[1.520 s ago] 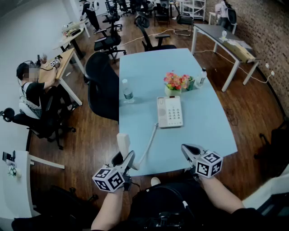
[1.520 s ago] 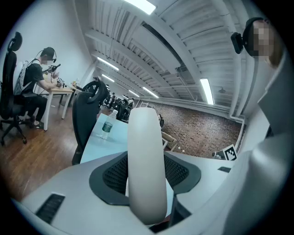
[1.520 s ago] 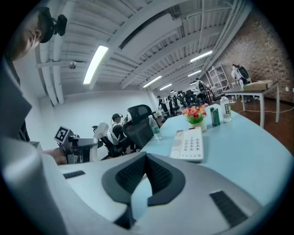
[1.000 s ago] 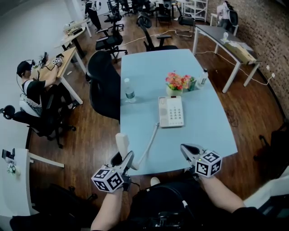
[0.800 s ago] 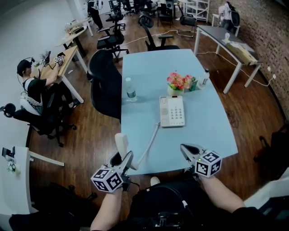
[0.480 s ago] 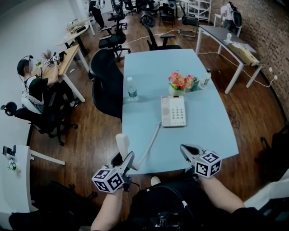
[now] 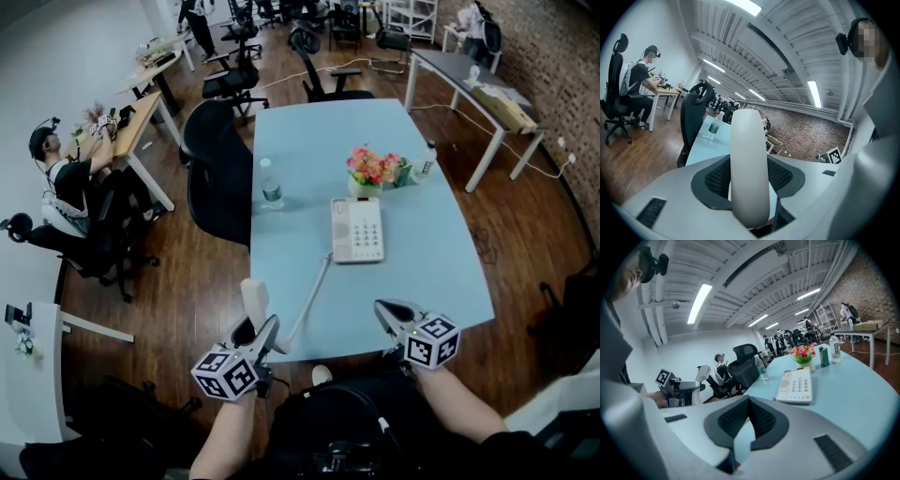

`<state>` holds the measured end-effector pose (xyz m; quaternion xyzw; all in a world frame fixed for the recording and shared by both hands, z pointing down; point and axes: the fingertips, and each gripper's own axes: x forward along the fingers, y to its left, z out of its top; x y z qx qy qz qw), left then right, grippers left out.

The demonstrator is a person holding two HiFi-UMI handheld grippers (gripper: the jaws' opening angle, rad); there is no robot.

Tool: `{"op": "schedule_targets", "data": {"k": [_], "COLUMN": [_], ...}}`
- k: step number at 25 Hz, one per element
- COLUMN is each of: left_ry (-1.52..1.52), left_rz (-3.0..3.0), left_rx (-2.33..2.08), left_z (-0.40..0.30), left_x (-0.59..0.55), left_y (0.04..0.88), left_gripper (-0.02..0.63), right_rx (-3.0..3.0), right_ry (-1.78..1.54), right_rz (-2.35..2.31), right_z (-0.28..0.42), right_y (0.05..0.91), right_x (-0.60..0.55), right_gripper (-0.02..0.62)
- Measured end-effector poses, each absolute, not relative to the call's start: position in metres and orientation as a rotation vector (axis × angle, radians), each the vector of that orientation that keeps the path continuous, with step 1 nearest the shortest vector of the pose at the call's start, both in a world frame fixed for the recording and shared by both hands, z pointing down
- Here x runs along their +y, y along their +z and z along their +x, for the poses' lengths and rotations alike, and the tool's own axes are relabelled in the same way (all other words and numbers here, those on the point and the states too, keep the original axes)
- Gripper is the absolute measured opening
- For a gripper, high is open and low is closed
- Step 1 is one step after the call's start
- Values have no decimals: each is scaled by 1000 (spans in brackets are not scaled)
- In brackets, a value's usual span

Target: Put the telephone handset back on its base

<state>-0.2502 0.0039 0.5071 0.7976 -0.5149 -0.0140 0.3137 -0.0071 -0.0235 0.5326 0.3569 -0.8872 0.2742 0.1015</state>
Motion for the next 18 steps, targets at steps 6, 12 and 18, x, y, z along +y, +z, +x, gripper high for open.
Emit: {"op": "schedule_targets", "data": {"k": [6,12,18], "left_ry": [-26,-4,16], "left_rz": [2104,2100,2102], "left_rx": [-1341,-1322,-1298], "left_z": [-239,-228,-211], "left_x": [-5,-16,-33], "left_y": [511,517,521], "left_gripper": [215,215,215], "right_rx": [-2609,-2606,-2591], "right_ry": [817,839,851], "right_rz": [1068,1084,1109], "right_z": [2,12,29], "right_y": [534,538,539], "right_x": [-30,-37,-50], "right_gripper": [18,18,18]}}
